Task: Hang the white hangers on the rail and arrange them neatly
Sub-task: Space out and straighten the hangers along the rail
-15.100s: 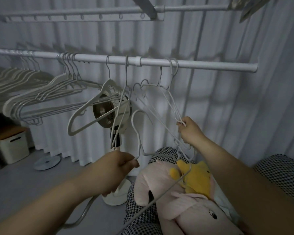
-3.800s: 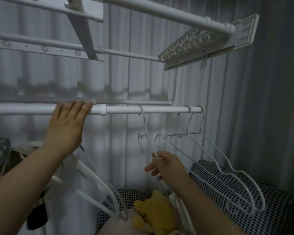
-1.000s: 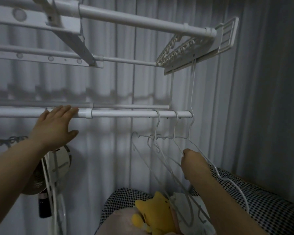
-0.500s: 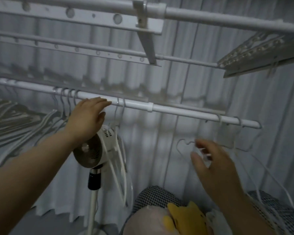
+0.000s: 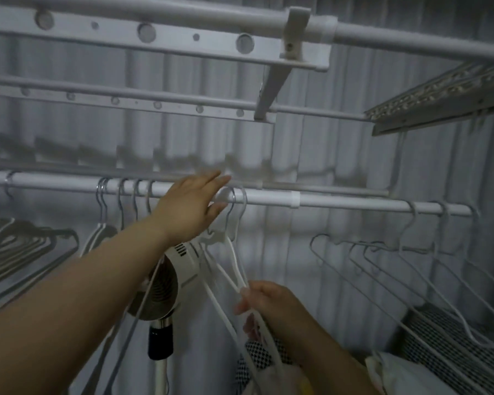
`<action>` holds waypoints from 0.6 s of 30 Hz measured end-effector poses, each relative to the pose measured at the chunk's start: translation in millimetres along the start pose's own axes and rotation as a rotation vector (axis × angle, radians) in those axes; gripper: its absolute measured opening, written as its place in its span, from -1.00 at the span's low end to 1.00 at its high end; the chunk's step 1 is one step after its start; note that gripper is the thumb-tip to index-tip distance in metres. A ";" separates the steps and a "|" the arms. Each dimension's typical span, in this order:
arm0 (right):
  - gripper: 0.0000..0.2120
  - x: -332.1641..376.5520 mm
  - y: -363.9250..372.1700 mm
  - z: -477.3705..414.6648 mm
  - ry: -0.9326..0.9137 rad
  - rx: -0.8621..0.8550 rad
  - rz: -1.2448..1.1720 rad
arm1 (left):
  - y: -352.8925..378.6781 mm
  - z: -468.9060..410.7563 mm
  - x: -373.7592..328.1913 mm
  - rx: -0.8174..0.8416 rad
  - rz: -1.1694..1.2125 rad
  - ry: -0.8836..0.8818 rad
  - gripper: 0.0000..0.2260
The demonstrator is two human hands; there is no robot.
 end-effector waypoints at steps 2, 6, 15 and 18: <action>-0.67 -1.0 -2.3 3.4 -0.008 -0.056 0.025 | 8.6 -7.2 -5.6 0.023 0.026 0.028 -0.38; -0.65 1.4 -17.1 8.5 -0.036 -0.213 0.037 | 17.2 -11.7 -8.8 -0.016 0.074 0.012 -0.45; -0.74 14.1 -57.3 31.1 -0.151 -0.347 0.009 | 20.8 -15.0 -7.7 -0.108 0.053 0.020 -0.34; -0.69 9.1 -87.1 42.0 -0.145 -0.390 0.030 | 24.2 -22.0 -15.6 -0.173 0.012 0.002 -0.41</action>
Point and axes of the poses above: each hand's wrist, its own z-axis away from the middle knuckle, its own y-axis out of the palm, x = y × z, the point moved 5 cm from there along -z, towards the middle knuckle, and after that the axes turned 1 degree about -z, right-handed, at the moved point
